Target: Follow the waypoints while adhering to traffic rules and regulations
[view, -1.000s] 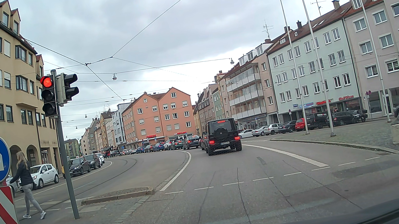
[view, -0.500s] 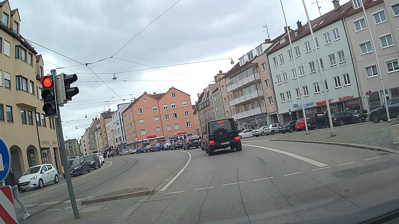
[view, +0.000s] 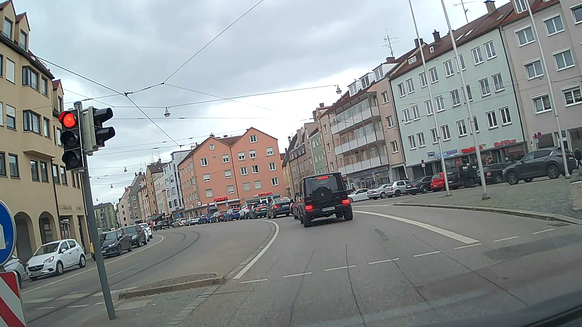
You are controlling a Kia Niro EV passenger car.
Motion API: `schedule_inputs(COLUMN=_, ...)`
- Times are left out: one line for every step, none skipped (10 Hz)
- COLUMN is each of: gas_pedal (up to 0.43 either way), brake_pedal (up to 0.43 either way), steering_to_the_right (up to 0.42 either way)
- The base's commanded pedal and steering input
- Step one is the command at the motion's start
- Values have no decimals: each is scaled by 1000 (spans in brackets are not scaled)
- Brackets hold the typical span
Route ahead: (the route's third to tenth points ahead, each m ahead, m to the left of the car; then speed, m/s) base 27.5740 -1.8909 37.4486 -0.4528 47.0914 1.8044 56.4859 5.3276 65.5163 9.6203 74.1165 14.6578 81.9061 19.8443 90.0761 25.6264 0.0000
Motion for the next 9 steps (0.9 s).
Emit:
schedule_inputs(gas_pedal=0, brake_pedal=207, steering_to_the_right=20)
schedule_inputs(gas_pedal=0, brake_pedal=207, steering_to_the_right=20)
schedule_inputs(gas_pedal=0, brake_pedal=207, steering_to_the_right=20)
schedule_inputs(gas_pedal=0, brake_pedal=207, steering_to_the_right=20)
schedule_inputs(gas_pedal=0, brake_pedal=207, steering_to_the_right=20)
schedule_inputs(gas_pedal=0, brake_pedal=207, steering_to_the_right=20)
schedule_inputs(gas_pedal=0, brake_pedal=207, steering_to_the_right=20)
schedule_inputs(gas_pedal=0, brake_pedal=207, steering_to_the_right=20)
schedule_inputs(gas_pedal=0, brake_pedal=207, steering_to_the_right=20)
